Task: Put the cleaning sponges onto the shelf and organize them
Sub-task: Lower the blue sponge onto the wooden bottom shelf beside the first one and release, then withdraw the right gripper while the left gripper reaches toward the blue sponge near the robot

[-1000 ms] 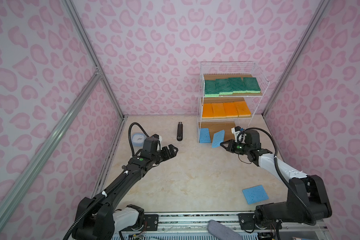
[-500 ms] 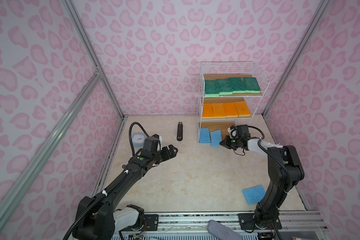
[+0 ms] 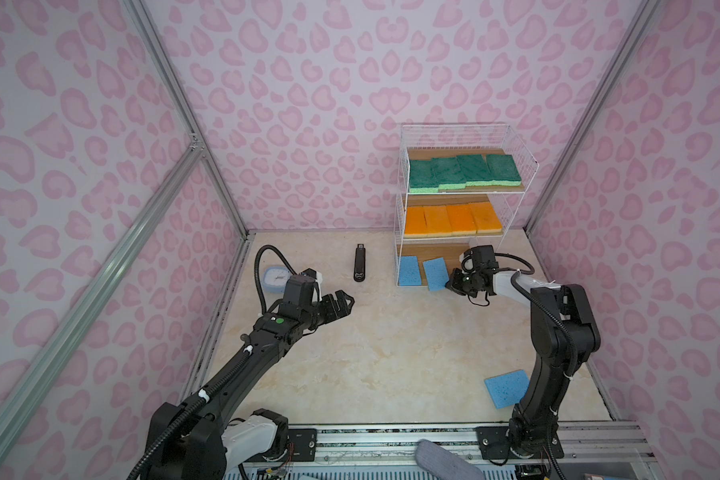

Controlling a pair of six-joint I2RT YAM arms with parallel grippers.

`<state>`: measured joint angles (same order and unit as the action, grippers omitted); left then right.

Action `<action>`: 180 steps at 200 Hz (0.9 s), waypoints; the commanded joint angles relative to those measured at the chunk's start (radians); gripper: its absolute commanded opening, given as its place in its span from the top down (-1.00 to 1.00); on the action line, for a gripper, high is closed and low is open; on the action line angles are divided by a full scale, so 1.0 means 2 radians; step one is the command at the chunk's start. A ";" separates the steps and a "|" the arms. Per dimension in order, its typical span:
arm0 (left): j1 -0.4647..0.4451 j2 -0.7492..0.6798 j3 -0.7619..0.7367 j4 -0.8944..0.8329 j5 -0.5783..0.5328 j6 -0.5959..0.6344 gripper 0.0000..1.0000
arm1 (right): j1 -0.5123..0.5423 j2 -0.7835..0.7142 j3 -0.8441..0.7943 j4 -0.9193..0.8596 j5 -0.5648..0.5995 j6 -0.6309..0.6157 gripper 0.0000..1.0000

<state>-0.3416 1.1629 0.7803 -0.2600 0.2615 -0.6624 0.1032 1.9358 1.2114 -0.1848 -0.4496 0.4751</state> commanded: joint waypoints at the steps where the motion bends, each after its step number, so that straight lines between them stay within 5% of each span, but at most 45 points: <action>1: 0.001 -0.004 0.002 -0.004 -0.006 0.006 -0.95 | 0.000 0.008 0.007 0.019 -0.009 -0.002 0.85; 118: 0.001 -0.023 -0.005 -0.020 -0.013 0.009 -0.94 | 0.003 0.053 0.031 0.087 -0.046 0.037 0.78; 145: 0.000 -0.025 -0.005 -0.021 -0.016 0.011 -0.94 | 0.002 0.055 0.039 0.084 -0.043 0.036 0.61; 180: 0.000 -0.025 -0.004 -0.022 -0.016 0.013 -0.94 | 0.002 0.042 0.033 0.083 -0.038 0.035 0.12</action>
<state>-0.3416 1.1187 0.7746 -0.3016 0.2363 -0.6518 0.1093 2.0331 1.2842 -0.0498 -0.5320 0.5461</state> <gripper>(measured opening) 0.972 0.399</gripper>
